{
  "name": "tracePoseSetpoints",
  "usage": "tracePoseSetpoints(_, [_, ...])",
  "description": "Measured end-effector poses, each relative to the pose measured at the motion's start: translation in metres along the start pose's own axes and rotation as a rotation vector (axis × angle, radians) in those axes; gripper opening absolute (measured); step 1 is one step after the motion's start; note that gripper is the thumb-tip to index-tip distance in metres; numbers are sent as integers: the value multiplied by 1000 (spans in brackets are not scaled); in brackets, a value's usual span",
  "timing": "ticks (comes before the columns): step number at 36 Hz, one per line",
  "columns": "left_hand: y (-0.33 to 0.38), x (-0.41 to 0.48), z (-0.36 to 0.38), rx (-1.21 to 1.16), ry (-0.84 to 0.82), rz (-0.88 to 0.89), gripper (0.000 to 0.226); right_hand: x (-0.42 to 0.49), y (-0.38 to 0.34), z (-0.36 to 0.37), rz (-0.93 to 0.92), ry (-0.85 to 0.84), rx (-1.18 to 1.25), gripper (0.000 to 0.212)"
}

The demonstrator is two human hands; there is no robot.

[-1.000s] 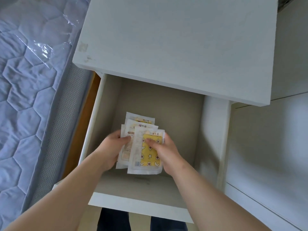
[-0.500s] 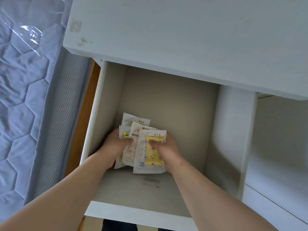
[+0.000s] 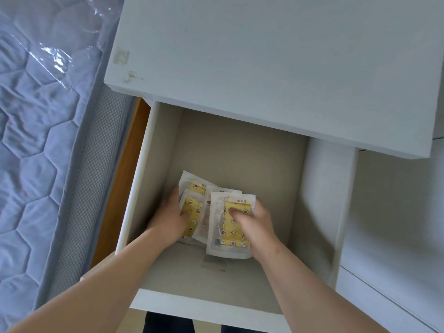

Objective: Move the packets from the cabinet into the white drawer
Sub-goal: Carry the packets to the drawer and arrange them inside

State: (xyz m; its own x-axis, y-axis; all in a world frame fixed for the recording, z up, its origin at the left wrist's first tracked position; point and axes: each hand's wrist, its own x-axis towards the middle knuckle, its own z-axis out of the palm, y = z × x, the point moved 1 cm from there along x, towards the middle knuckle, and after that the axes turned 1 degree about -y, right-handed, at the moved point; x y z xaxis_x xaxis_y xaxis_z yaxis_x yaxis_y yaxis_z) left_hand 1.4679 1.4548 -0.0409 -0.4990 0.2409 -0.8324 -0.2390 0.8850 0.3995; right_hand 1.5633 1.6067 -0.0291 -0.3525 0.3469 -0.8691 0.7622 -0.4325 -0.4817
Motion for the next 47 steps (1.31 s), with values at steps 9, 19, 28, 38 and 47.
tracePoseSetpoints(9, [18, -18, 0, -67, -47, -74, 40, -17, -6, 13, -78, -66, -331, 14])
tracePoseSetpoints(19, [7, -14, -2, -410, -58, -247, 43, -5, 9, 45, 98, -208, -187, 11])
tracePoseSetpoints(28, [11, 2, 6, 324, 72, 99, 46, 12, 18, 13, 116, 62, -146, 11])
tracePoseSetpoints(38, [22, 31, 7, 1014, -123, 334, 83, 23, 30, 17, 187, 224, -173, 26])
tracePoseSetpoints(47, [22, 28, -6, 1151, -87, 304, 84, 20, 22, 31, 126, 66, -304, 23])
